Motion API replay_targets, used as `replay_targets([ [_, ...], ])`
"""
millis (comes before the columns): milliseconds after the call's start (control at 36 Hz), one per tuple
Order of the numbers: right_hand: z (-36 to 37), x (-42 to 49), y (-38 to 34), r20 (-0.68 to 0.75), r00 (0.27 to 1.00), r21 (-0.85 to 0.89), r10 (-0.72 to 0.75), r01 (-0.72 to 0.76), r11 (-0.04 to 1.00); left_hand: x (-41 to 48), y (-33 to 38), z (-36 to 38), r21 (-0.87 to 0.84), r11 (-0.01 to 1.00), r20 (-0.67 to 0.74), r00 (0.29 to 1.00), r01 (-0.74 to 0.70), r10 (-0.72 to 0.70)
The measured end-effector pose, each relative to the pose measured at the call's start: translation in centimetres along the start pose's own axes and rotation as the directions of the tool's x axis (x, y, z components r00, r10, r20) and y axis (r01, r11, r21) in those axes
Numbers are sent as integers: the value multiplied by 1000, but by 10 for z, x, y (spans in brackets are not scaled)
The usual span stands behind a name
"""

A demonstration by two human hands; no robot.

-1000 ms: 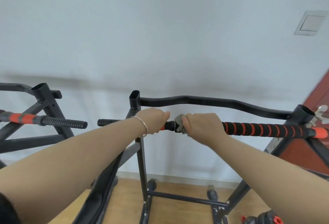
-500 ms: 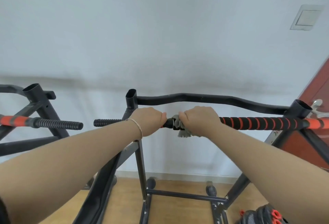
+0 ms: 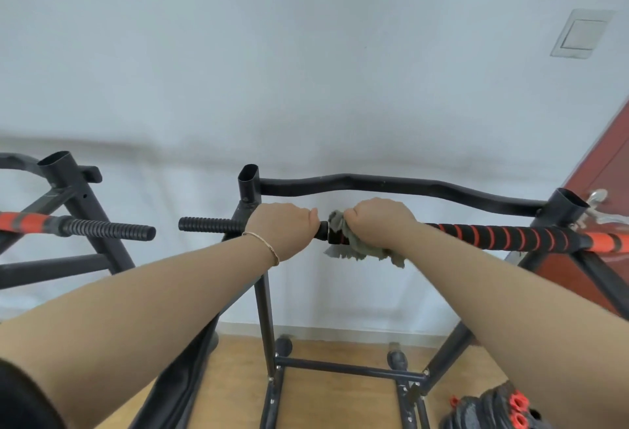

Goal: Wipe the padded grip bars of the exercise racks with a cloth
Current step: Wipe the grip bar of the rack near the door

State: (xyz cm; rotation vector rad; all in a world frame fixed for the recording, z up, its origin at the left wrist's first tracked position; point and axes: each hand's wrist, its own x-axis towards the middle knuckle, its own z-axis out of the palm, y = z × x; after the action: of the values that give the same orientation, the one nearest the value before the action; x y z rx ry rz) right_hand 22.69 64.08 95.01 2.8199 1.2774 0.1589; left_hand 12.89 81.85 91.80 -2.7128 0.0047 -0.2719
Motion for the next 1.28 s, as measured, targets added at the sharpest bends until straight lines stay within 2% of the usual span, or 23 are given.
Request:
replay_targets([
  [28,-2,5,1,55,998,87,28,-33,996,-3,2,0,26,1000,-5,1000,1,-1],
  [56,-1,6,2,64,998,86,28,-34,996,-5,3,0,39,999,9,1000,1,-1],
  [83,1,1,0,33,999,0,18,-18,1000,-5,2,-3,44,999,25,1000,-3,1],
  [139,15,-15,-4,-191,980,-209,-51,11,978,2,-4,-9,-29,999,85,996,-33,35],
  [167,23,-26,-7,-280,958,-236,-65,-4,972,7,-8,-14,-102,994,151,988,-26,41],
  [250,39,-38,-12,-576,817,-93,-18,-43,995,21,-17,-26,-378,917,425,904,132,45],
  [306,40,-34,-10,-673,737,-109,-54,-27,994,22,-14,-25,-462,866,495,866,192,72],
  [333,40,-32,-9,-673,737,-143,-66,-43,989,22,-13,-26,-404,903,485,871,146,76],
  [417,38,-29,-7,-528,843,-266,-103,-49,963,18,-8,-16,-133,990,299,951,-42,80],
  [500,23,-21,-5,-302,950,-303,-75,-21,953,17,-7,-9,-82,996,198,979,-34,49],
  [528,18,-14,-1,-227,971,-274,-76,11,962,17,-6,-8,-70,997,177,984,-23,35],
  [611,-2,2,7,8,999,32,-43,43,999,15,-3,-5,-27,1000,101,995,-8,10],
  [639,-7,3,10,32,998,83,-53,51,995,14,-2,-5,-11,1000,82,997,2,-1],
  [722,-12,-9,26,-39,996,156,-81,86,984,14,-2,-7,13,1000,102,995,3,-4],
  [750,-13,-19,33,-49,995,127,-85,90,988,15,-4,-8,-6,1000,136,991,3,-2],
  [778,-14,-28,40,-130,982,22,-140,144,989,18,-6,-11,-18,1000,183,983,-1,5],
  [833,-5,-43,56,-318,892,-249,-321,248,936,26,-9,-21,-37,999,276,961,-9,19],
  [861,-1,-49,59,-389,851,-271,-351,259,927,32,-8,-27,-64,998,290,956,-15,33],
  [889,4,-53,60,-458,818,-238,-349,265,934,39,-5,-34,-98,995,286,957,-31,58],
  [944,18,-55,56,-533,808,-120,-250,220,968,51,8,-46,-170,985,286,955,-31,79],
  [1056,35,-50,45,-487,862,-97,-140,106,990,60,33,-46,-352,927,443,895,130,43],
  [1194,38,-36,45,-545,831,-178,-111,14,984,48,43,-34,-162,982,207,976,102,-67],
  [1278,30,-29,43,-330,935,-278,-131,36,960,43,48,-30,-96,989,130,987,110,-97],
])
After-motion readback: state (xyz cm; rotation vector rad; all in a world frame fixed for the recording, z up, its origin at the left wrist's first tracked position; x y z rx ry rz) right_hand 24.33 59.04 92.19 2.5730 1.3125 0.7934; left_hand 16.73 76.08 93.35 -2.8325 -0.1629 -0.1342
